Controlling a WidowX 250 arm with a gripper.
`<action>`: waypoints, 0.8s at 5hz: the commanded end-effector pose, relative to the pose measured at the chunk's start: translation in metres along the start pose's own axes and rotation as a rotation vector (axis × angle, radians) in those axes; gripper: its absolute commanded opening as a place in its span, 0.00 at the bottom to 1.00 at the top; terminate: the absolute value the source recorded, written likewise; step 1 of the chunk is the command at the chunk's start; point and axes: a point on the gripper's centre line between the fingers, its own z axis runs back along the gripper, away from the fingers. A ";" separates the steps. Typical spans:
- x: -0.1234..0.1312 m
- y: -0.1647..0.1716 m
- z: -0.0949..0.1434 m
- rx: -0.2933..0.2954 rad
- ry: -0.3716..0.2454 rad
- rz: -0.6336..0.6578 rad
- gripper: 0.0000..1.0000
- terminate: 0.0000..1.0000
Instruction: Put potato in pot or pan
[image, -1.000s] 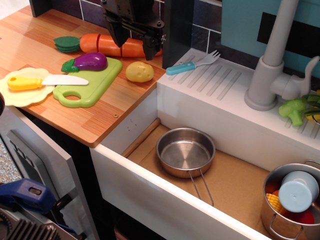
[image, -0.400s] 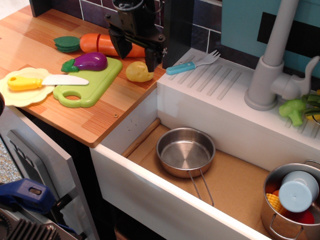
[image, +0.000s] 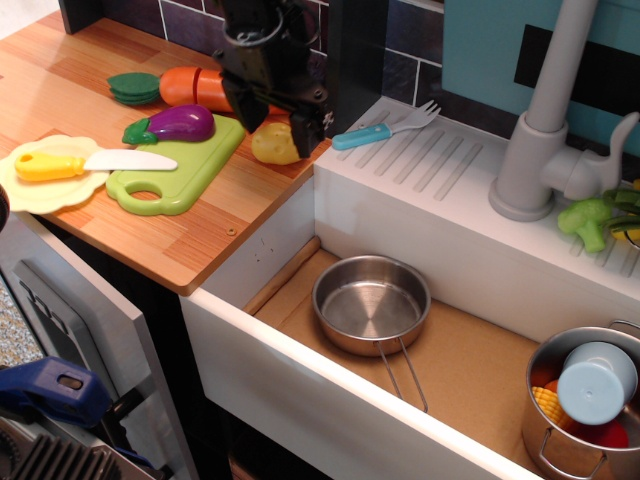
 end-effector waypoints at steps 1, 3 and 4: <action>0.011 0.008 -0.003 -0.012 -0.030 -0.017 1.00 0.00; 0.014 0.009 -0.016 -0.039 -0.039 -0.030 1.00 0.00; 0.016 0.007 -0.021 -0.043 -0.039 -0.012 1.00 0.00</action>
